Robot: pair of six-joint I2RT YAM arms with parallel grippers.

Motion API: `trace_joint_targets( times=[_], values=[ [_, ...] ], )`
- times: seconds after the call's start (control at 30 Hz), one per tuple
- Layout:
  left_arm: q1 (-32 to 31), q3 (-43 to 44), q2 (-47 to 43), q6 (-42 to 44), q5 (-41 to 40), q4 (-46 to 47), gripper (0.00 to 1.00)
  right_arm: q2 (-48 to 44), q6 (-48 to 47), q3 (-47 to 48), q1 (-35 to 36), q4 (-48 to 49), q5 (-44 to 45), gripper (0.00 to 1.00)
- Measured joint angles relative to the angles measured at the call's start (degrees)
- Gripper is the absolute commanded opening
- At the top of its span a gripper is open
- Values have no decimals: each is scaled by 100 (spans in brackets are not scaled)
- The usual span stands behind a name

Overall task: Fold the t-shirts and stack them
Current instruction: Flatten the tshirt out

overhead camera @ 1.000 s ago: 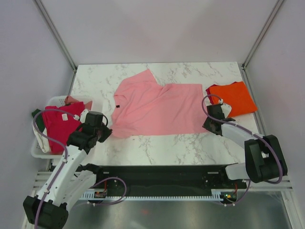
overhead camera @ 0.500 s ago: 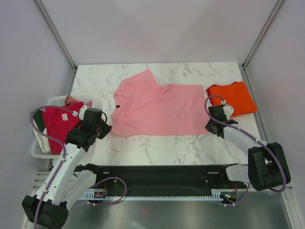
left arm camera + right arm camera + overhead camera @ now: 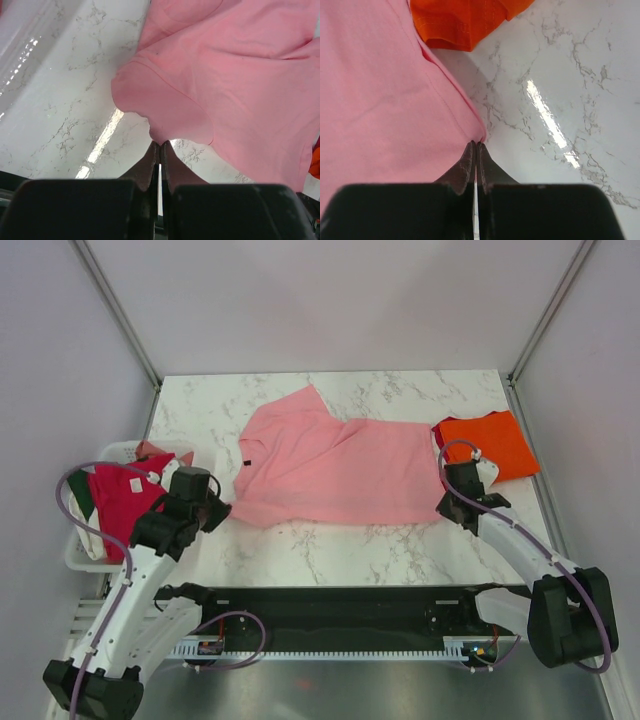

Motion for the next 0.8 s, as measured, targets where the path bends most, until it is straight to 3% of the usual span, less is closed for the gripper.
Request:
trace_joint_targets(
  times=[0.27, 0.5, 0.6, 0.8],
  values=[
    [4, 1209, 1047, 271, -210, -107, 2, 153, -136, 815, -68, -286, -162, 0],
    [7, 1530, 1364, 514, -197, -85, 2, 164, -284, 1073, -304, -404, -304, 0],
    [-96, 1108, 1152, 509, -76, 85, 2, 162, -304, 1051, -334, -450, -356, 0],
    [-717, -588, 872, 199, 356, 323, 2, 120, -310, 813, -501, -498, -361, 0]
  ],
)
